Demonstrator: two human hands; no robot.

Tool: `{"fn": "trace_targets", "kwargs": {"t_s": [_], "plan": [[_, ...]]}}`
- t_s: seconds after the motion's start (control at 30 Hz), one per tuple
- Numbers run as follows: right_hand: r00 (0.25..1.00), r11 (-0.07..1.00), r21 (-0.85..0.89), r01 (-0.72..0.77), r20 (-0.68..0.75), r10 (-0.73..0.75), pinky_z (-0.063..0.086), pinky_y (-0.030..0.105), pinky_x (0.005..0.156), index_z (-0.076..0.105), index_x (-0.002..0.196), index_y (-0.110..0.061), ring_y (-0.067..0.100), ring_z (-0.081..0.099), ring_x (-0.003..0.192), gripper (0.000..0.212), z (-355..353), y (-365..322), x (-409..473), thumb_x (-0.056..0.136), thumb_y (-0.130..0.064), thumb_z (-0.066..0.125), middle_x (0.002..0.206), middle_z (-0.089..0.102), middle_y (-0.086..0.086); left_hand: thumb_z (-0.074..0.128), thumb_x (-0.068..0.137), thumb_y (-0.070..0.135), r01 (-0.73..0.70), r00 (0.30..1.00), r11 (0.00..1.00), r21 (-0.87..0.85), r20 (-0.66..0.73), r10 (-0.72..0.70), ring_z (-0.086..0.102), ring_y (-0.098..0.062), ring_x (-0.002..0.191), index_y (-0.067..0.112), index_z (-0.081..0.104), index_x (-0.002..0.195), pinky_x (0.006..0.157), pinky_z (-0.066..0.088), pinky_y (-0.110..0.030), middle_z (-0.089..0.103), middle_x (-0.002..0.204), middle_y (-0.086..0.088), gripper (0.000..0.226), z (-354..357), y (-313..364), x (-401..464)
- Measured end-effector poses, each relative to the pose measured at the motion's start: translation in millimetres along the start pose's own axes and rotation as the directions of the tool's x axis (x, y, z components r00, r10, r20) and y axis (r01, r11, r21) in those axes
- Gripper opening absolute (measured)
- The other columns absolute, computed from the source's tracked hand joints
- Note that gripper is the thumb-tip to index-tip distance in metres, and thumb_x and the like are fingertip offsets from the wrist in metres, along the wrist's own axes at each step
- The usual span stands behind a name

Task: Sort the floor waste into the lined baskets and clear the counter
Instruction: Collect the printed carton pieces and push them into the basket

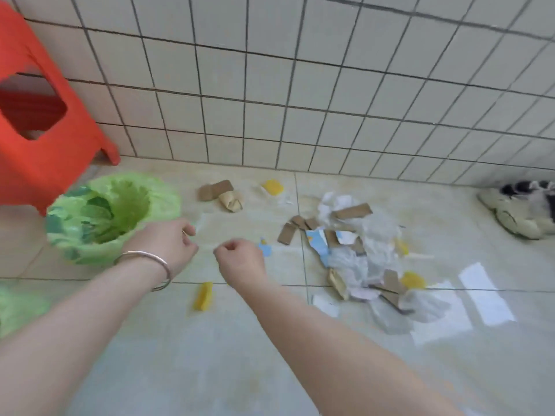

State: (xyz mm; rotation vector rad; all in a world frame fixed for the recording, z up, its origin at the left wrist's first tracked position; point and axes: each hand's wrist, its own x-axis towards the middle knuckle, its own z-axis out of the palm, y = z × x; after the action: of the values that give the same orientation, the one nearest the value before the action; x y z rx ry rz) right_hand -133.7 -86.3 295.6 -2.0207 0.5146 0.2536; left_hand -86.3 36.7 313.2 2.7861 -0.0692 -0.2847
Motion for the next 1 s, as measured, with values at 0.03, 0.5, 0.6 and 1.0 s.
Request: {"fn": "trace_targets", "kwargs": {"t_s": [0.03, 0.5, 0.6, 1.0], "plan": [[0.999, 1.0, 0.003, -0.018, -0.033, 0.018, 0.047, 0.032, 0.081, 0.069, 0.096, -0.005, 0.032, 0.061, 0.101, 0.027, -34.2, 15.7, 5.1, 0.086, -0.016, 0.047, 0.105, 0.069, 0.018, 0.058, 0.082, 0.028, -0.016, 1.0, 1.0, -0.016, 0.02, 0.016, 0.062, -0.025, 0.102, 0.023, 0.063, 0.104, 0.091, 0.05, -0.034, 0.069, 0.098, 0.003, 0.023, 14.0, 26.8, 0.6], [0.938, 0.9, -0.265, -0.346, -0.091, 0.334, 0.047, 0.039, 0.088, 0.061, 0.092, -0.006, 0.025, 0.057, 0.093, 0.021, -180.2, 243.9, 78.0, 0.088, -0.018, 0.044, 0.11, 0.066, 0.016, 0.053, 0.082, 0.016, -0.055, 0.882, 0.98, 0.191, 0.469, -0.042, 0.059, -0.023, 0.113, 0.027, 0.068, 0.105, 0.098, 0.046, -0.028, 0.064, 0.122, -0.002, 0.03, 230.0, 99.4, 4.7], [0.903, 0.851, -0.309, -0.424, -0.075, 0.422, 0.047, 0.032, 0.085, 0.065, 0.107, -0.004, 0.025, 0.058, 0.091, 0.031, -164.7, 279.2, 91.2, 0.088, -0.015, 0.043, 0.105, 0.066, 0.011, 0.05, 0.082, 0.015, -0.065, 0.8, 0.963, 0.26, 0.59, -0.105, 0.058, -0.023, 0.115, 0.028, 0.068, 0.107, 0.098, 0.046, -0.028, 0.063, 0.124, -0.001, 0.033, 277.1, 82.4, 4.0], [0.941, 0.728, -0.611, -0.31, -0.086, 0.328, 0.042, 0.029, 0.078, 0.049, 0.126, -0.022, 0.022, 0.054, 0.113, 0.037, -97.0, 364.2, 135.7, 0.089, -0.013, 0.05, 0.127, 0.053, -0.001, 0.066, 0.074, 0.042, 0.208, 0.876, 0.978, 0.003, 0.445, -0.187, 0.052, -0.023, 0.109, 0.025, 0.043, 0.116, 0.071, 0.043, -0.029, 0.04, 0.12, -0.002, 0.051, 390.7, 105.9, -2.1]]}}
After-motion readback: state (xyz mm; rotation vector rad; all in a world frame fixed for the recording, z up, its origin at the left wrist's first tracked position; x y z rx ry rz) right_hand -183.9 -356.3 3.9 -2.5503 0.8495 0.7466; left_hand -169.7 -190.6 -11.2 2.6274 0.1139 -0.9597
